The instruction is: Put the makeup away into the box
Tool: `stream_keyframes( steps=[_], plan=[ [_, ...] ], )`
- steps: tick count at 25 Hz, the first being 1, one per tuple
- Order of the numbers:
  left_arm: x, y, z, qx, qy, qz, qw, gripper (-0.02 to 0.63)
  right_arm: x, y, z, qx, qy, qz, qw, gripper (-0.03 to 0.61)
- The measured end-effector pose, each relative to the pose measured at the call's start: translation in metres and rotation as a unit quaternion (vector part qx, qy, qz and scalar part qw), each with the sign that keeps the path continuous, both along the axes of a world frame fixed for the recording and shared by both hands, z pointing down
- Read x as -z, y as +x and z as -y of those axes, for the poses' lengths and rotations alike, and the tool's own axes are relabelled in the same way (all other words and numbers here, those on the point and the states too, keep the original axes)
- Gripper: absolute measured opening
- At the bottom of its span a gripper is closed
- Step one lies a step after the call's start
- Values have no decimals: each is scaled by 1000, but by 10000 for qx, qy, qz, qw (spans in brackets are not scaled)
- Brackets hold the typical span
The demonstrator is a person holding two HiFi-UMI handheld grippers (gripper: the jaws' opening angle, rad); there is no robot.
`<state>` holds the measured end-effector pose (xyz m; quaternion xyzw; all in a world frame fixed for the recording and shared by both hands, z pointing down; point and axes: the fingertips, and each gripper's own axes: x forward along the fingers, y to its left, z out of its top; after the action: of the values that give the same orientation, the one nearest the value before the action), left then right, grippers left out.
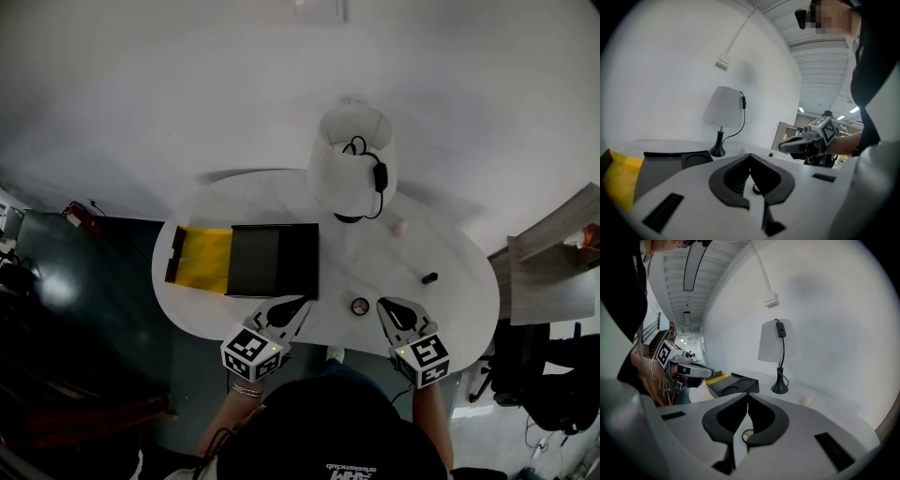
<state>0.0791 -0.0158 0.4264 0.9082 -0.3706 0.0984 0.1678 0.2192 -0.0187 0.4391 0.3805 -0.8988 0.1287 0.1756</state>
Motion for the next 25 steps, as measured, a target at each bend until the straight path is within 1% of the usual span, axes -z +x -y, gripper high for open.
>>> stream_keyframes(
  steps=[6, 10, 13, 17, 20, 22, 25],
  plan=[
    [-25, 12, 1, -101, -161, 69, 9998, 14, -27, -1, 5, 389, -305, -66, 9988, 20],
    [-42, 28, -9, -513, -267, 109, 9983, 14, -42, -2, 8, 587, -491, -100, 9970, 21],
    [-61, 38, -14, -693, -380, 261, 9965, 14, -56, -1, 11, 685, -588, -234, 9956, 21],
    [-93, 48, -15, -689, -709, 306, 9946, 14, -78, -4, 10, 960, -742, -478, 9915, 21],
    [-107, 52, -12, -656, -797, 380, 9939, 15, -92, -7, 9, 1117, -839, -668, 9879, 23],
    [-112, 55, -11, -690, -828, 401, 9934, 15, -99, -9, 7, 1174, -940, -681, 9863, 22],
    [-116, 57, -8, -735, -859, 313, 9931, 15, -106, -14, 7, 1292, -1126, -558, 9836, 23]
  ],
)
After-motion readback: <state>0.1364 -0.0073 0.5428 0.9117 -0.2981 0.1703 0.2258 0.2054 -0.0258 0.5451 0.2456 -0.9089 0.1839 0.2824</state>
